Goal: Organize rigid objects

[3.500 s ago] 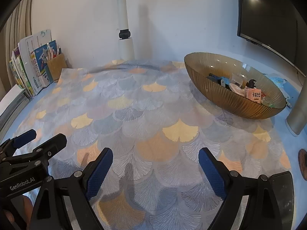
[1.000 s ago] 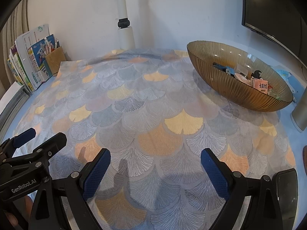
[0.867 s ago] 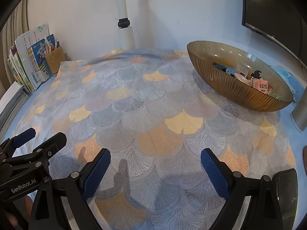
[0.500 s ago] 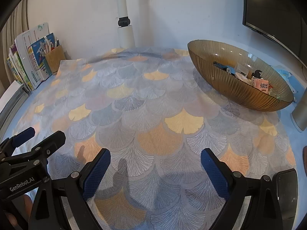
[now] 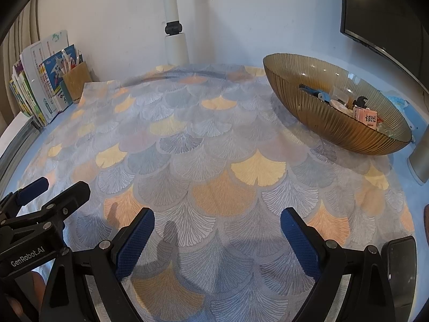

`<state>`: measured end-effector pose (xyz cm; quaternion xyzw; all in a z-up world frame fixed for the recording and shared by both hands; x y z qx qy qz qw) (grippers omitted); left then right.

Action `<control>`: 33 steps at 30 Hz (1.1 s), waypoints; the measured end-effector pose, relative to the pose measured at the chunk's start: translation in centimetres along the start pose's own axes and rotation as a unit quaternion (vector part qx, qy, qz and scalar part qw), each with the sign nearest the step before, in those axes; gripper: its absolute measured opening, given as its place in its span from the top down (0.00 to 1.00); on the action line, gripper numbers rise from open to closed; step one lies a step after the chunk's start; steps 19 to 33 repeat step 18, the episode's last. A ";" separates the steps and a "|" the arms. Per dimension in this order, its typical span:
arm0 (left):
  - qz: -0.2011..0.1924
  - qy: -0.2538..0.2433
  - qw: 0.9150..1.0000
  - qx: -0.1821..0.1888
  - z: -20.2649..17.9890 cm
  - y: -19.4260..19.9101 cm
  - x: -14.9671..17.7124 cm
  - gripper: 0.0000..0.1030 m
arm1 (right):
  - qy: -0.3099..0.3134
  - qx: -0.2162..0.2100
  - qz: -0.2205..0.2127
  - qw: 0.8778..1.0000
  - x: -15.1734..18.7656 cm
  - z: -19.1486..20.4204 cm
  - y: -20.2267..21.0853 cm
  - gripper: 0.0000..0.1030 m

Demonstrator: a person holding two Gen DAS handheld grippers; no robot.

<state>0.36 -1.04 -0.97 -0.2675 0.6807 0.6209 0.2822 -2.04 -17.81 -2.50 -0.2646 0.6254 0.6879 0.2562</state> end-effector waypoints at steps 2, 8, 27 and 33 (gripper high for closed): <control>0.002 0.004 1.000 0.003 0.1 -0.1 0.0 0.01 | 0.000 0.000 0.001 1.000 0.0 0.0 -0.1 0.08; 0.001 0.017 1.000 0.002 0.5 -0.2 -0.2 0.01 | -0.001 -0.001 0.005 1.000 0.0 0.0 -0.1 0.08; -0.024 0.000 1.000 -0.006 0.4 0.4 -0.7 0.01 | -0.002 0.000 0.007 1.000 0.1 0.0 -0.2 0.08; -0.024 0.000 1.000 -0.006 0.4 0.4 -0.7 0.01 | -0.002 0.000 0.007 1.000 0.1 0.0 -0.2 0.08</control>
Point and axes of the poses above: each gripper's, at about its wrist camera, not at the fingertips, and y roughly against the way its jaws point, z to its left, x to its underside, the point moved 5 cm from there along -y, roughly the way its jaws point, and after that the axes turned 1 degree about -x, right-handed, at the moved point
